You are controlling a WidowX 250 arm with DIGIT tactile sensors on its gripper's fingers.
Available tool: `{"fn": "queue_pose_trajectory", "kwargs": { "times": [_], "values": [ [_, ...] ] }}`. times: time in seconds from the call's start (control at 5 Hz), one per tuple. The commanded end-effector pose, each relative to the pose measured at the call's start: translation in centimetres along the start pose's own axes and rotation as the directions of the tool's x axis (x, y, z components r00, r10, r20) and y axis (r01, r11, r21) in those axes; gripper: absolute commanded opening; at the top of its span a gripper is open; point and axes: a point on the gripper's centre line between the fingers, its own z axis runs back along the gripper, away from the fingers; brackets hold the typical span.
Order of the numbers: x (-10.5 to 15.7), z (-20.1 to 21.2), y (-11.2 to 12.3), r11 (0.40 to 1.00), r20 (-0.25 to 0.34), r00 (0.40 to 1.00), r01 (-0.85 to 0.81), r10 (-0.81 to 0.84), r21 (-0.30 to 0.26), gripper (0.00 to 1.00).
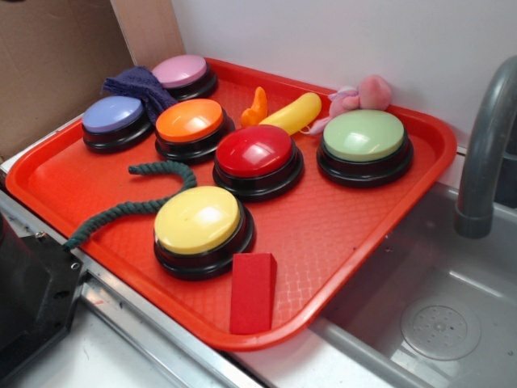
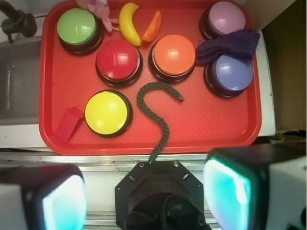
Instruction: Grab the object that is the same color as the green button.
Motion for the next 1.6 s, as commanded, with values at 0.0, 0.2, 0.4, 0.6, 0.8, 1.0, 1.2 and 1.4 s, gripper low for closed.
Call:
{"fn": "queue_pose_trajectory", "kwargs": {
  "times": [0.0,0.2,0.4,0.6,0.8,1.0,1.2,1.4],
  "values": [
    [0.0,0.0,0.0,1.000,0.000,1.000,0.000,0.000,0.000,1.00],
    [0.5,-0.8,-0.6,0.991,-0.008,0.991,0.133,-0.133,0.010,1.00],
    [1.4,-3.2,-1.2,0.937,-0.015,0.938,0.346,-0.347,-0.033,1.00],
    [2.0,-5.9,-1.1,0.905,-0.023,0.905,0.423,-0.424,-0.057,1.00],
    [2.7,-8.6,-0.2,0.846,-0.011,0.847,0.530,-0.532,-0.064,1.00],
    [2.6,-11.0,0.6,0.830,0.011,0.830,0.558,-0.558,-0.024,1.00],
    [2.6,-14.2,1.4,0.783,0.035,0.783,0.622,-0.621,-0.008,1.00],
    [2.4,-16.4,1.9,0.761,-0.004,0.761,0.649,-0.649,0.015,1.00]
  ]
}}
